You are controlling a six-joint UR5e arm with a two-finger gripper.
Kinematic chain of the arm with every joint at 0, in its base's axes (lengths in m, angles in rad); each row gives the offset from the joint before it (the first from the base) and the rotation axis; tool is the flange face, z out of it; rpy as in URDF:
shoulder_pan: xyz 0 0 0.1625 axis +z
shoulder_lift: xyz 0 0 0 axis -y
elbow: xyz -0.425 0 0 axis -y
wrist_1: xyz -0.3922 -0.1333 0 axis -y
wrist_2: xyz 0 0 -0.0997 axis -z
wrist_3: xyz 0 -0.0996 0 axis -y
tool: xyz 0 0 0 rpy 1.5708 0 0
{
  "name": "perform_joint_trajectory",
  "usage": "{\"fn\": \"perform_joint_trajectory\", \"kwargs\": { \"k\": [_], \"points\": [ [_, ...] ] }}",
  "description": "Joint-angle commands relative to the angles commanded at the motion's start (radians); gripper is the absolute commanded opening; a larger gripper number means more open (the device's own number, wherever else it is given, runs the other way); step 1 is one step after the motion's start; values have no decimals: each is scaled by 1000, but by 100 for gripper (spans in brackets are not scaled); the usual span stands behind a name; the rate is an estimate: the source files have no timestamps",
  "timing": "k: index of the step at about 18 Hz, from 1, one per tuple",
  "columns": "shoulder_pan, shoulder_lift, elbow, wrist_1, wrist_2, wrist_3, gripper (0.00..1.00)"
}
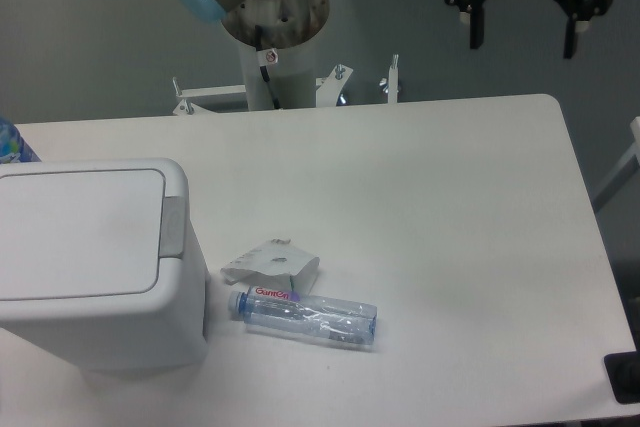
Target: Open the trash can
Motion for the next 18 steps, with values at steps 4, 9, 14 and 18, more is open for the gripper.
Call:
{"fn": "perform_joint_trajectory", "kwargs": {
  "k": [4, 9, 14, 18],
  "points": [
    [-2, 2, 0, 0, 0, 3, 100],
    [-5, -3, -3, 0, -2, -11, 100],
    [-9, 2, -40, 38, -2, -121, 100],
    [-52, -6, -46, 67, 0, -306, 100]
  ]
}}
